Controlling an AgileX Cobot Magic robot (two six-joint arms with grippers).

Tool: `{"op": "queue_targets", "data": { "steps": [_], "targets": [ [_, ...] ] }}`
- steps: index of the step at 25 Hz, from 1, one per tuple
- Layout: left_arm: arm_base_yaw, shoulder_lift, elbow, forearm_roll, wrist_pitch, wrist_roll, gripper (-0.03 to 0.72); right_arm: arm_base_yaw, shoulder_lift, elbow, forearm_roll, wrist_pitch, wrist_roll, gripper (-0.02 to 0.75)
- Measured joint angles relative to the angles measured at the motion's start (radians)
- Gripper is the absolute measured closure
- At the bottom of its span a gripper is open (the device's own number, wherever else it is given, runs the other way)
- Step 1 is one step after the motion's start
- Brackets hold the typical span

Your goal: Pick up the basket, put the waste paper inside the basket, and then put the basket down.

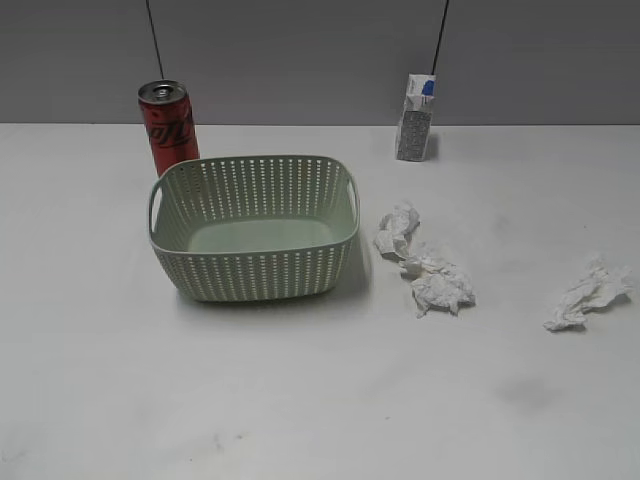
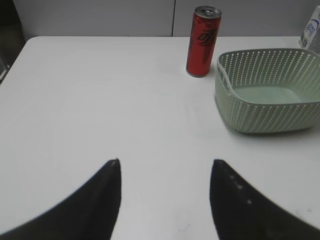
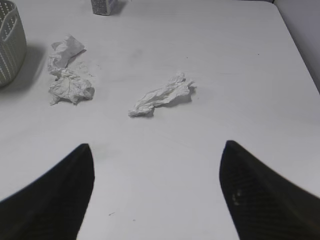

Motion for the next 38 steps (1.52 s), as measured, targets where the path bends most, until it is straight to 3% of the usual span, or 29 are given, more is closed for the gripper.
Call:
{"op": "queue_targets", "data": {
  "steps": [23, 30, 34, 38],
  "targets": [
    [0.0, 0.009, -0.002, 0.015, -0.01, 0.0, 0.272, 0.0, 0.0, 0.0, -0.001, 0.0, 0.0, 0.146],
    [-0.004, 0.249, -0.063, 0.01, -0.188, 0.0, 0.247, 0.0, 0.0, 0.0, -0.001, 0.0, 0.0, 0.146],
    [-0.065, 0.469, -0.109, -0.06, -0.296, 0.0, 0.229, 0.0, 0.0, 0.0, -0.001, 0.0, 0.0, 0.146],
    [-0.171, 0.677, -0.197, -0.058, -0.322, 0.0, 0.225, 0.0, 0.0, 0.0, -0.001, 0.0, 0.0, 0.146]
  ]
}}
